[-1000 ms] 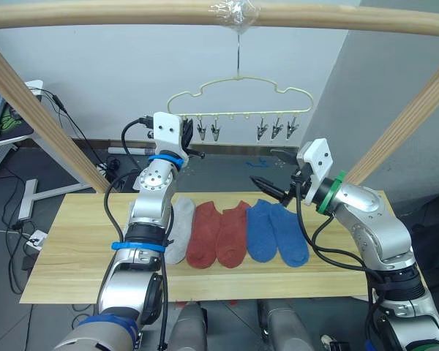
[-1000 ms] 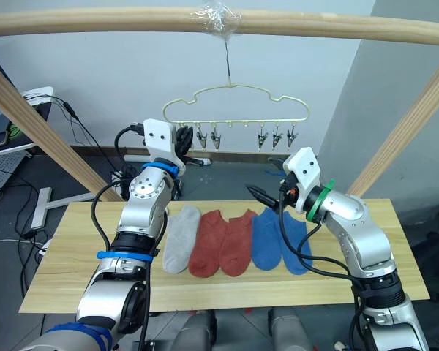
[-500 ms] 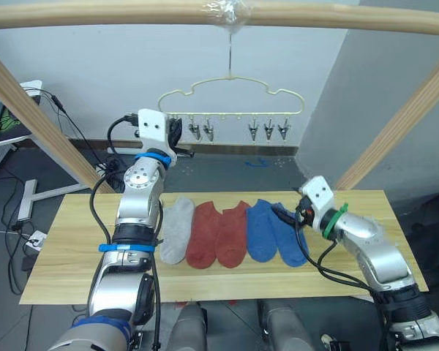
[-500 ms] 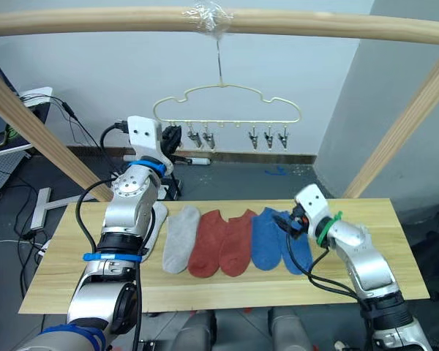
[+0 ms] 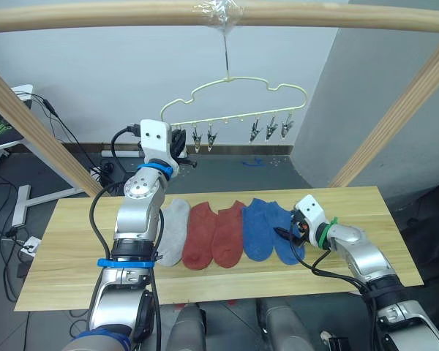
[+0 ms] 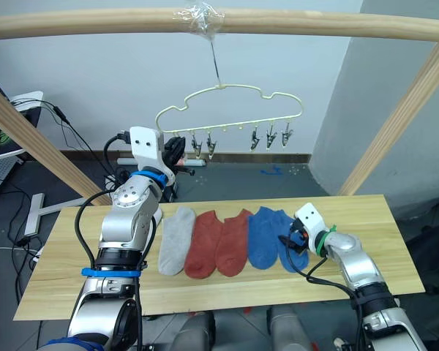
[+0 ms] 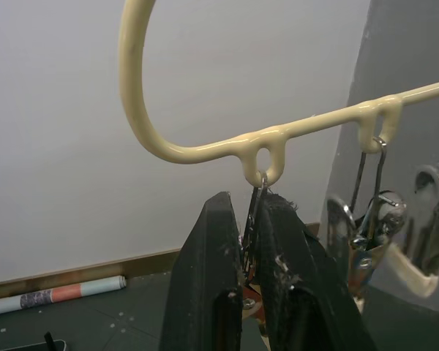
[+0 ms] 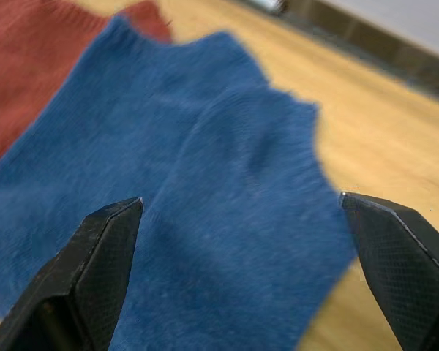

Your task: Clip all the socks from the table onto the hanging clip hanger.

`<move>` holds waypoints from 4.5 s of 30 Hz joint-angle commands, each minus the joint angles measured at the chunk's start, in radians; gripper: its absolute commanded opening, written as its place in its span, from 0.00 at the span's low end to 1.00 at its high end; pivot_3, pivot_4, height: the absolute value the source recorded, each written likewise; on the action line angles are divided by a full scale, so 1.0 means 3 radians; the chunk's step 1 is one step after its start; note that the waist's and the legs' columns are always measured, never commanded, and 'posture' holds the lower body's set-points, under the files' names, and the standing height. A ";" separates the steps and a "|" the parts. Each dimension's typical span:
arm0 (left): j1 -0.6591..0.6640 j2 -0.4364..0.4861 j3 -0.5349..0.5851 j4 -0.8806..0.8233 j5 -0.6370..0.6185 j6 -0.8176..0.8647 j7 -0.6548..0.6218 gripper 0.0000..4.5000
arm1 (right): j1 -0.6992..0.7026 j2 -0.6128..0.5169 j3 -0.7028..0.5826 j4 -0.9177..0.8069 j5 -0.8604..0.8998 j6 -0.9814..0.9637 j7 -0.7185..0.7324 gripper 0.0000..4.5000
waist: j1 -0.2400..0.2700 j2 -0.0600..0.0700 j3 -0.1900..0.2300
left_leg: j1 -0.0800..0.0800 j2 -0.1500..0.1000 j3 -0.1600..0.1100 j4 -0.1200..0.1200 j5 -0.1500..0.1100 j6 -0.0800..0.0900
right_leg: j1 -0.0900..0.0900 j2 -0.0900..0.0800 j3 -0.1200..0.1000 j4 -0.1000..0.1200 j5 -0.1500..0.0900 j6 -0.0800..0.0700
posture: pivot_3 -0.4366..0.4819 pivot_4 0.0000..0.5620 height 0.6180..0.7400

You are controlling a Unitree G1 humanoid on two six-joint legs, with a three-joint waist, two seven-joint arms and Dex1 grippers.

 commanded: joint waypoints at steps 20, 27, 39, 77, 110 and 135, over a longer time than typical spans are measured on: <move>-0.0047 0.0036 0.0040 0.0015 -0.0007 0.0008 -0.0017 0.01 | 0.0201 -0.0246 0.0194 0.0548 -0.0557 -0.0780 0.0089 0.00 | -0.0005 -0.0001 0.0000 | 0.0003 0.0000 -0.0001 0.0010 0.0000 0.0000 | 0.0007 0.0000 0.0000 0.0000 0.0002 0.0005 | 0.46 0.45 1.00; -0.0101 0.0131 0.0431 -0.0123 -0.0998 0.1213 -0.0469 0.01 | 0.0617 -0.0485 -0.0026 -0.1049 -0.0173 -0.0675 0.0383 0.00 | -0.0029 0.0000 0.0001 | -0.0001 -0.0001 0.0000 0.0011 -0.0001 -0.0001 | 0.0003 0.0000 0.0001 0.0000 0.0003 0.0006 | 0.47 0.44 1.00; -0.0359 0.0331 0.1240 -0.0207 -0.2484 0.2984 -0.0416 0.01 | 0.0190 0.0265 0.0284 -0.1900 -0.0181 0.0194 0.0059 0.00 | -0.0019 -0.0005 0.0004 | -0.0001 0.0001 -0.0004 0.0011 0.0000 -0.0001 | 0.0000 0.0001 -0.0001 0.0004 0.0003 0.0006 | 0.48 0.42 1.00; -0.0191 0.0314 0.1101 -0.0477 -0.2810 0.3040 -0.0326 0.01 | -0.0456 0.0841 0.0437 -0.1793 -0.0085 0.0522 -0.0040 0.00 | 0.0073 -0.0005 0.0004 | -0.0008 0.0001 -0.0007 0.0010 -0.0002 -0.0005 | -0.0004 0.0000 -0.0005 0.0000 0.0003 0.0003 | 0.49 0.40 1.00; 0.0567 0.0905 0.1542 -0.1255 -0.3674 0.3273 0.0115 1.00 | -0.0771 0.1390 0.0253 -0.0888 0.0192 0.0463 -0.0231 0.06 | 0.0157 -0.0008 0.0006 | -0.0008 0.0002 -0.0010 0.0009 -0.0002 -0.0005 | -0.0006 0.0000 -0.0008 0.0001 0.0002 0.0001 | 0.59 0.42 1.00; 0.0923 0.0422 -0.0327 -0.2066 -0.1447 0.1393 0.0092 0.68 | -0.0103 0.0340 -0.0188 -0.2333 0.0622 0.0992 0.0071 1.00 | 0.0223 -0.0006 0.0007 | -0.0020 0.0002 -0.0008 0.0008 -0.0005 -0.0010 | -0.0014 -0.0001 -0.0007 -0.0004 -0.0008 -0.0015 | 0.52 0.41 1.00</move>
